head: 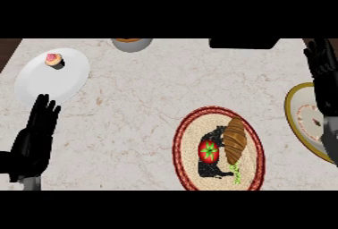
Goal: Pick the tomato from the placemat and place it in the bowl
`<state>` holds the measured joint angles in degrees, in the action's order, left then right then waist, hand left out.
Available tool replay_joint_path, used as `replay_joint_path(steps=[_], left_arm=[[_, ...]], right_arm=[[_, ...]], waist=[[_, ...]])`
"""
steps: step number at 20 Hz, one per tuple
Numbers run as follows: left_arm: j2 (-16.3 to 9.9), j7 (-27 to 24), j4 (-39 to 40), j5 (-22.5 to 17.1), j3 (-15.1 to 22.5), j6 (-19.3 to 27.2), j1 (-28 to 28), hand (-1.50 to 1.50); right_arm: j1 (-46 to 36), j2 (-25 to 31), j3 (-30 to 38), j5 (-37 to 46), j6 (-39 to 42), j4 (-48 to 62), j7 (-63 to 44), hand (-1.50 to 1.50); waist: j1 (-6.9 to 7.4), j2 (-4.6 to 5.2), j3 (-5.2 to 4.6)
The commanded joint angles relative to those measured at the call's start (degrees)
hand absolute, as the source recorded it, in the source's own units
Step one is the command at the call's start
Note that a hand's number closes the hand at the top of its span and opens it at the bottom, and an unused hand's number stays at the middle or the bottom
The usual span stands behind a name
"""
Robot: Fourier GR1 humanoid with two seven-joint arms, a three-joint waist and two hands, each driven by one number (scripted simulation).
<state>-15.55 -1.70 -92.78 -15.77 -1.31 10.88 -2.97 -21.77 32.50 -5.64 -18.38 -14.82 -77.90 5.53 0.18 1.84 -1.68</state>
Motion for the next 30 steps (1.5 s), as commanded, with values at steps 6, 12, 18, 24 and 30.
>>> replay_joint_path(steps=[6, 12, 18, 24, 30], left_arm=[[1.46, 4.3, -0.17, -0.64, 8.92, -7.3, 3.67, 0.0], [3.3, 6.38, 0.68, -1.83, 11.89, -9.19, 4.37, 0.0], [2.91, 8.8, 1.32, -1.35, 12.41, -9.43, 7.41, 0.0], [3.38, 7.83, 2.06, -1.08, 12.86, -9.71, 6.72, 0.0], [4.53, 9.5, 1.32, -0.86, 13.39, -8.66, 9.63, 0.0]], right_arm=[[13.51, -5.12, -14.75, 18.65, -19.42, -12.72, -8.42, 1.5], [24.49, -14.16, -20.9, 32.53, -40.13, -13.1, -7.84, -1.5], [28.81, -10.96, -29.74, 52.03, -39.72, -9.17, -20.5, -1.5], [30.73, -11.18, -27.32, 61.76, -31.96, -7.57, -37.21, -1.5], [27.76, -14.38, -28.36, 68.11, -16.37, -12.96, -56.64, -1.5]], waist=[[-6.05, -3.24, 1.25], [-4.9, -2.66, 1.35], [-3.1, -2.16, 0.84], [-2.93, -1.91, 0.45], [-1.43, -1.94, 0.75]])
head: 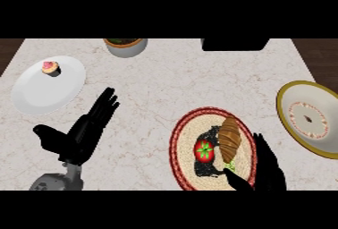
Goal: Pick the tomato from the placemat and place it in the bowl
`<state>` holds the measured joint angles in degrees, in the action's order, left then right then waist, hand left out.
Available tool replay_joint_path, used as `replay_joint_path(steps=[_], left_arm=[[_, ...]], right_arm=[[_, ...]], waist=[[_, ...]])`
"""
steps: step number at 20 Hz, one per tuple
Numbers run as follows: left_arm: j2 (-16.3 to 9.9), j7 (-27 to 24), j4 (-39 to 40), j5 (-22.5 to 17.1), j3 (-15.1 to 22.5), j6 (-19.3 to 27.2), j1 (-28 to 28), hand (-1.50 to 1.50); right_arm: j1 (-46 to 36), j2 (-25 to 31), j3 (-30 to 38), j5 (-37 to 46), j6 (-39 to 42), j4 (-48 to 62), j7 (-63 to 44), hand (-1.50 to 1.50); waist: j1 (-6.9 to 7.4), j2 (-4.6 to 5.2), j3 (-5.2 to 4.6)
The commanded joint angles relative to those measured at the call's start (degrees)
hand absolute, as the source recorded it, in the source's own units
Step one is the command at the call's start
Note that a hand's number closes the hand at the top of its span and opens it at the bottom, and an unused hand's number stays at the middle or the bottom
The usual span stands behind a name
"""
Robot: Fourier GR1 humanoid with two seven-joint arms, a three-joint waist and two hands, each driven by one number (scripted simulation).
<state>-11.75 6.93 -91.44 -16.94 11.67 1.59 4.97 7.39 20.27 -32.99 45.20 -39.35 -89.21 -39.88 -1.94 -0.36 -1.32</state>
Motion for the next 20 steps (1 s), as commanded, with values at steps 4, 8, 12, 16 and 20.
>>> replay_joint_path(steps=[4, 8, 12, 16, 20], left_arm=[[1.52, 0.68, 0.09, 0.45, 1.4, 0.38, 1.23, 0.0], [2.53, 0.86, 0.94, 0.77, 2.39, 0.56, 0.54, 0.0], [2.7, -0.82, 2.13, 0.12, 1.59, -0.6, 0.81, 0.0], [1.88, -0.23, 1.66, 0.53, 1.07, -0.77, 1.89, 0.0], [1.69, 1.19, 1.05, 1.43, 1.27, 0.0, 2.17, 0.0]], right_arm=[[-6.97, -7.31, -1.29, 8.45, 20.02, -6.13, -26.42, -1.5], [-11.08, -13.03, -1.14, 12.55, 31.34, -8.21, -39.5, -1.5], [-13.76, -19.91, -0.63, 15.64, 37.91, -7.23, -45.18, -1.5], [-14.79, -20.11, 4.02, 13.43, 42.77, -5.47, -45.31, -1.5], [-12.99, -20.18, 2.7, 12.95, 43.74, -5.24, -45.34, -1.5]], waist=[[2.13, 0.13, 0.66], [2.11, 0.11, 0.88], [2.11, 0.24, 1.02], [2.12, 0.36, 1.13], [2.04, 0.21, 1.19]])
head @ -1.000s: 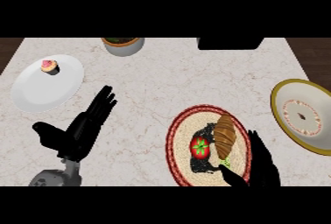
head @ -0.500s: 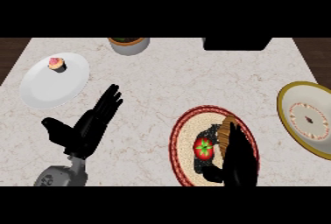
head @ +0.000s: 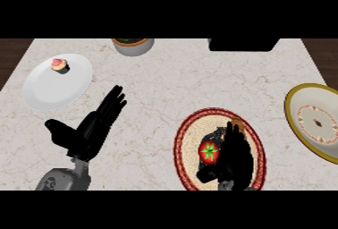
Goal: Pick the tomato from the placemat and place it in the bowl
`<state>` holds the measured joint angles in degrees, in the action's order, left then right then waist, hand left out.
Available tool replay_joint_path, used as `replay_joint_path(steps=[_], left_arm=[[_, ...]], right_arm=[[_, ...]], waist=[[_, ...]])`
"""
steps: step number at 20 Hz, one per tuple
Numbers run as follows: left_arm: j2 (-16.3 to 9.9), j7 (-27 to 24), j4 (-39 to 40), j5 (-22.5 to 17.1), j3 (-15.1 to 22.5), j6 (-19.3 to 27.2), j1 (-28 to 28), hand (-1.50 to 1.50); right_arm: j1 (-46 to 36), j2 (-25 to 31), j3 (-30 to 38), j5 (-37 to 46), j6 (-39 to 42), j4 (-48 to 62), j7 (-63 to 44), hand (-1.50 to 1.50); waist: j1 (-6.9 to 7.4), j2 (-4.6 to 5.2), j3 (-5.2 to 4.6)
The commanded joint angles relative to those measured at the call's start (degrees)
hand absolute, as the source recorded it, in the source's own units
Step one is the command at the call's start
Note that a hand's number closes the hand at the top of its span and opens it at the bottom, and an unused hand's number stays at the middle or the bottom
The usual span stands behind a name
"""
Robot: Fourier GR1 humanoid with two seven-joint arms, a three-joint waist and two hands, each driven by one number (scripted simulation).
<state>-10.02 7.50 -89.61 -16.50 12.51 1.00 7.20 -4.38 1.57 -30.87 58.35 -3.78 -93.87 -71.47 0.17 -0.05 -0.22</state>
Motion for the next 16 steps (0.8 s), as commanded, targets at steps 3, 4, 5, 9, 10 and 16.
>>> replay_joint_path(steps=[3, 4, 5, 9, 10, 16], left_arm=[[-1.64, -0.27, 2.1, -2.18, -2.79, -2.86, 1.34, 0.0], [-0.67, 0.69, 1.84, -0.93, -1.54, -1.66, 1.77, 0.0], [0.4, 2.11, -0.43, 0.12, -0.24, 0.11, 2.2, 0.0], [0.33, 1.65, -0.19, -0.12, -0.71, -0.28, 0.71, 0.0], [0.19, 3.03, -1.87, -1.03, -0.7, -0.54, 0.34, 0.0], [0.51, 2.36, -0.65, -0.23, -0.89, -0.58, 0.4, 0.0]], right_arm=[[-2.33, -1.51, 0.6, -1.32, 8.57, -0.52, -13.75, -1.5], [-3.13, -1.51, -0.16, -1.06, 7.33, 1.79, -13.75, -1.5], [-3.99, -1.51, -0.37, -1.61, 6.74, 1.25, -13.75, -1.5], [-5.07, -1.52, 0.75, -1.37, 6.71, 4.09, -13.75, -1.5], [-4.64, -1.52, 0.96, -0.98, 6.1, 4.91, -13.75, -1.5], [-7.25, -1.52, 1.57, -2.16, 5.76, 6.88, -13.74, -1.5]], waist=[[-0.14, 0.08, 0.04], [0.07, 0.1, 0.12], [0.24, -0.03, 0.13], [0.49, 0.04, 0.15], [0.58, -0.02, 0.16], [0.53, 0.05, 0.15]])
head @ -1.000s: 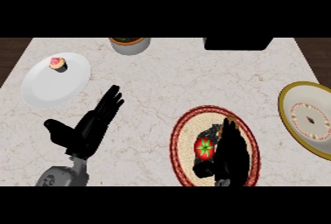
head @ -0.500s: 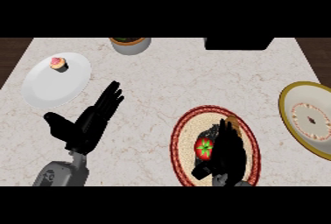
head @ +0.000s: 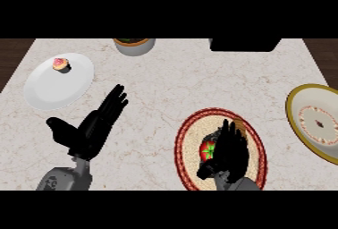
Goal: Pick the tomato from the placemat and place it in the bowl
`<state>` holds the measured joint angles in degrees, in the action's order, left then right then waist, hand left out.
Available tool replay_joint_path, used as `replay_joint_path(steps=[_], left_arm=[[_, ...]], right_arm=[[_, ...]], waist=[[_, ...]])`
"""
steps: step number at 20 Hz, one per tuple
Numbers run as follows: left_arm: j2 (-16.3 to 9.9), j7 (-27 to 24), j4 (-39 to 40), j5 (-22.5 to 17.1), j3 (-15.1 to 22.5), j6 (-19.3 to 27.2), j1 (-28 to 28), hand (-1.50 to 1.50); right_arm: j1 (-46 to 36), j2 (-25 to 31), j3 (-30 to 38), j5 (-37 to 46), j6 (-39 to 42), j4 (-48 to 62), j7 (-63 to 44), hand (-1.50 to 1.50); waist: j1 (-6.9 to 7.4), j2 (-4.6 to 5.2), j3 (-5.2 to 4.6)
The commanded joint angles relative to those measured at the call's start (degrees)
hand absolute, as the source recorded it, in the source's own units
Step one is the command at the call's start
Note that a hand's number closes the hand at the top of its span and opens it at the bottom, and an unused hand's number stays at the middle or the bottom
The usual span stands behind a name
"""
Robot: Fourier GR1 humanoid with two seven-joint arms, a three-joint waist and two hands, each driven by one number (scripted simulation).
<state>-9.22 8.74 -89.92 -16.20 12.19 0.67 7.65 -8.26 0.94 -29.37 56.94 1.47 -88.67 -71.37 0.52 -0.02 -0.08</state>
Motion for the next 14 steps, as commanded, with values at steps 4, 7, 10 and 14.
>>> replay_joint_path(steps=[4, 7, 10, 14], left_arm=[[0.72, -0.65, -0.25, 0.89, 0.24, 0.08, -0.2, 0.0], [0.45, 0.54, -0.32, 0.58, -0.53, -0.02, 1.05, 0.0], [1.68, -0.16, -1.43, 1.84, 1.36, 0.66, -1.78, 0.0], [-1.17, -2.17, 4.14, -0.95, -3.54, -3.55, 1.19, 0.0]], right_arm=[[-2.73, -0.89, -0.18, 0.1, -2.12, 4.1, -13.85, -1.5], [-2.71, -0.89, 1.89, 0.69, -1.29, 3.89, -13.23, -1.5], [-2.16, -0.89, -0.7, 0.53, -3.33, 3.47, -13.84, -1.5], [-3.55, -0.89, 0.03, -0.31, -3.56, 4.92, -13.84, -1.5]], waist=[[0.0, 0.01, 0.04], [-0.33, 0.01, 0.07], [0.01, -0.13, 0.05], [-0.23, 0.16, 0.03]])
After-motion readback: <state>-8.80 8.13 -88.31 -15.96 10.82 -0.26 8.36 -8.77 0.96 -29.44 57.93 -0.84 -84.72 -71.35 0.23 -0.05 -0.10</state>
